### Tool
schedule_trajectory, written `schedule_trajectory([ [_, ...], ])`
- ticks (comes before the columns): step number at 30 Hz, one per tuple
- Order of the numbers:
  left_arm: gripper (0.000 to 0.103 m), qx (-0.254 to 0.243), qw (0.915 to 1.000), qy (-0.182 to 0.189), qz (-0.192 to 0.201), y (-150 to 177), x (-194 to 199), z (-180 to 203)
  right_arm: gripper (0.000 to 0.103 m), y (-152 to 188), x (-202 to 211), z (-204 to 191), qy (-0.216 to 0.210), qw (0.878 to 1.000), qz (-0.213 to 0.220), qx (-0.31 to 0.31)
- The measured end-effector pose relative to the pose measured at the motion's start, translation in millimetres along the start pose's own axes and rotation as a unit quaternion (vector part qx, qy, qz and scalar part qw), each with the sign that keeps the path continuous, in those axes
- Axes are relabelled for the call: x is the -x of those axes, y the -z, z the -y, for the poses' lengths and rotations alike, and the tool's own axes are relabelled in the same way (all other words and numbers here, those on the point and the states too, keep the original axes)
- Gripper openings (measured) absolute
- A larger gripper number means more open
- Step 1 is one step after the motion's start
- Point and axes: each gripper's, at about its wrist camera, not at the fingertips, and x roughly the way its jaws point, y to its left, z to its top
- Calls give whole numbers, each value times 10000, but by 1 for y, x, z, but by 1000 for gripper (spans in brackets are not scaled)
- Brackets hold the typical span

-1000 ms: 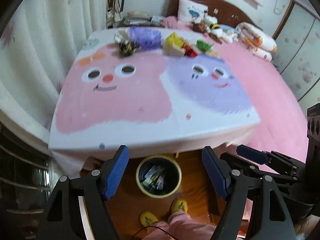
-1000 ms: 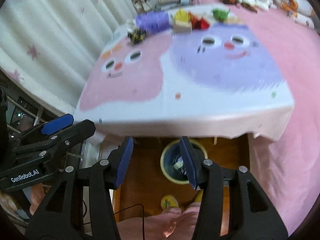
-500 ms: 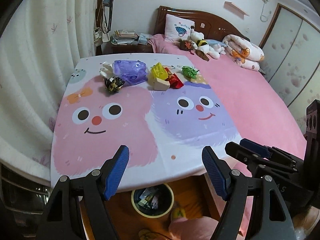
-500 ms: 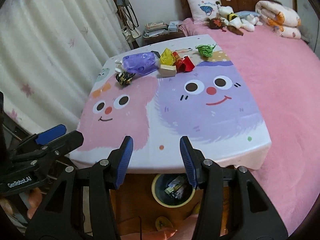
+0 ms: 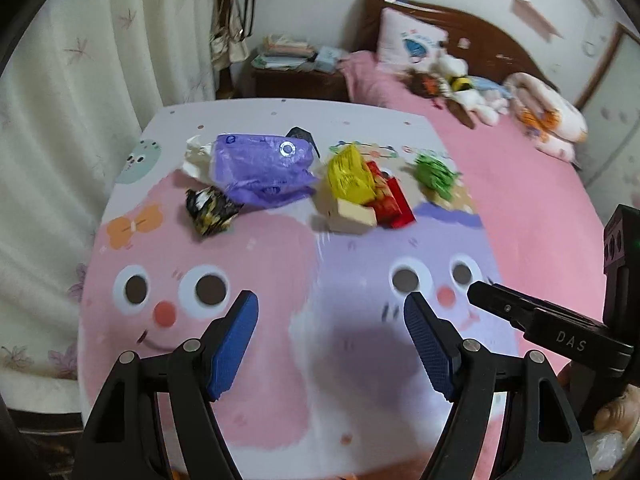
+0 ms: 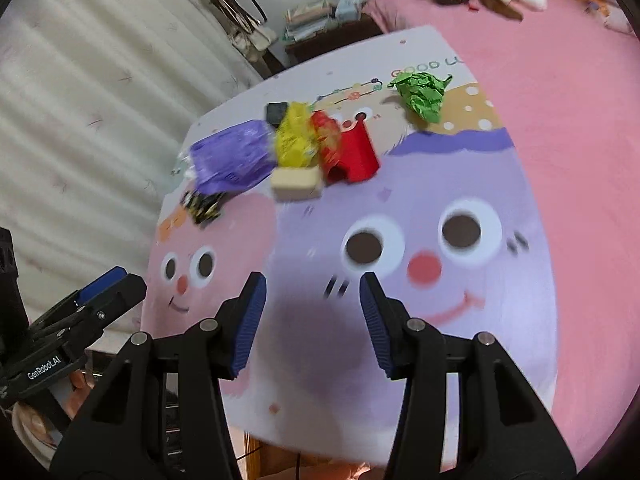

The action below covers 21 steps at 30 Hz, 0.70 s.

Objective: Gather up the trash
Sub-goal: 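Grasp the red packet with the right tool while the left tool grasps the yellow snack bag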

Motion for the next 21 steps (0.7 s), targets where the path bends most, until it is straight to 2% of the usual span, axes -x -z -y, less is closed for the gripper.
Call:
schedule_trajectory([
  [4,77,162,9995,-211,-151,-41,-49,11,51,-53,-44,22,-130,9994,-288,105],
  [6,77,269,9989,-310,-238,-62,-74,14,58,-75,-69,27,-147,9985,-480,211],
  [8,77,377,9981,-357,-332,-76,-94,13,68,-90,-92,31,-126,9975,-625,291],
  [11,77,488,9968,-444,-442,-94,-120,14,72,-107,-123,34,-122,9960,-795,381],
  [16,77,472,9962,-531,-508,-112,-144,17,73,-122,-164,41,20,9937,-1036,427],
  [18,77,524,9957,-540,-545,-116,-152,19,74,-125,-168,39,-20,9941,-945,533],
  [21,77,659,9946,-496,-631,-122,-165,19,61,-126,-174,34,54,9932,-885,753],
])
